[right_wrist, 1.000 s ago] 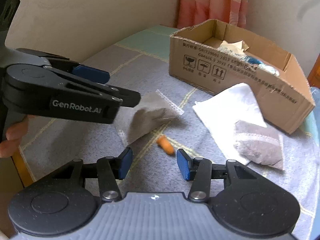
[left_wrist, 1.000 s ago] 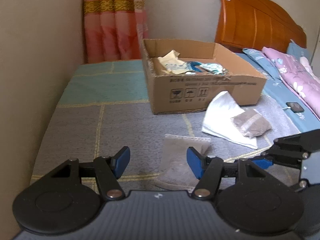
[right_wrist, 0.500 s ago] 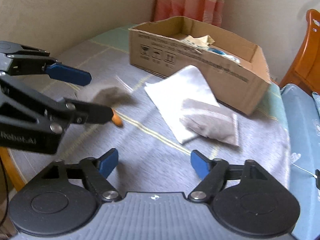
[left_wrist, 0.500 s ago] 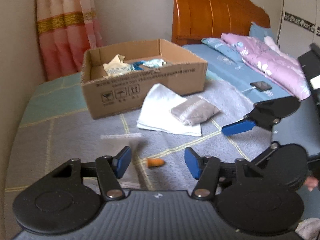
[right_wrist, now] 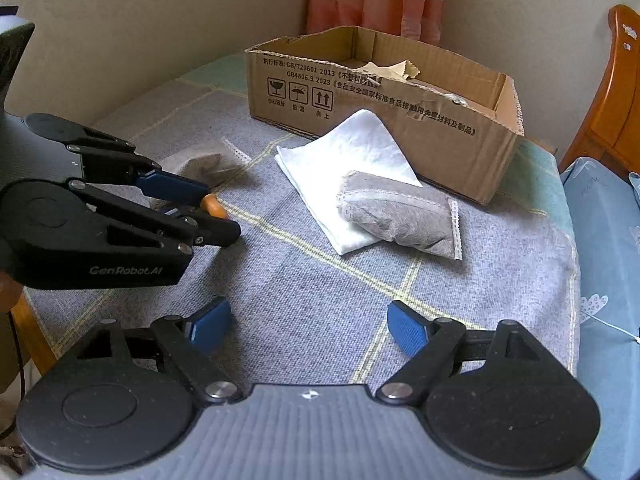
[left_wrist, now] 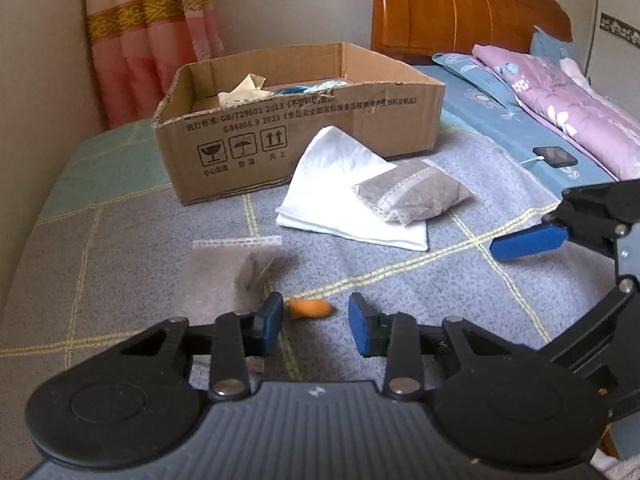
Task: Organize soft objects
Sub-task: 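Grasp the small orange earplug with the left tool, then grasp the grey fabric pouch with the right tool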
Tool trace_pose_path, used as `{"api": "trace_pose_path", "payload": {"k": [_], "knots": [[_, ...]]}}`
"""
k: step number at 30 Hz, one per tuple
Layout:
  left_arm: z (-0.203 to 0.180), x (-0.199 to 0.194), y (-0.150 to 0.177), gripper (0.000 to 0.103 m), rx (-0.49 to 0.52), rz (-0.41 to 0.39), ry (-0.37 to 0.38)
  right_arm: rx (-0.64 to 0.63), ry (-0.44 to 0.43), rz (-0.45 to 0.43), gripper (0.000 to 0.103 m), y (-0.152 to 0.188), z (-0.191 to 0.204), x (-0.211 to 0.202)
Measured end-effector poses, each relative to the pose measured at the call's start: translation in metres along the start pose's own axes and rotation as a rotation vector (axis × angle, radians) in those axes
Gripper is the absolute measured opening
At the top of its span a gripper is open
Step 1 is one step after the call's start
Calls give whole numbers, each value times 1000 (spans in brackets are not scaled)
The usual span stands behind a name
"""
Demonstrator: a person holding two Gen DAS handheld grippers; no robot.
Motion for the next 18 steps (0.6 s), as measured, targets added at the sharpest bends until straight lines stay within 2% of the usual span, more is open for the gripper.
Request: {"api": "trace_pose_path", "payload": {"k": [2, 4, 10, 14, 18], "knots": [[-1, 0, 0, 30, -6, 1, 1, 0, -1, -3, 89, 0, 0, 0], [0, 0, 0, 21, -17, 4, 2, -2, 0, -5, 89, 0, 0, 0], [5, -1, -2, 19, -39, 22, 3, -4, -2, -10, 89, -1, 2, 0], [15, -20, -12, 19, -50, -10, 16, -19, -12, -12, 89, -4, 5, -1], [30, -38, -23, 19, -60, -52, -9, -46, -50, -25, 93, -12, 12, 1]]}}
Point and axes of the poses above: each gripper's, at about its wrist camera, not at the fingertips, and x roughly the way its jaws point, z to its left, y to its underside, the point moved 2 cm from there along x, roughly the way its jaws point, and after that the axes turned 15 degrees about -y, right-handed, at the moved point
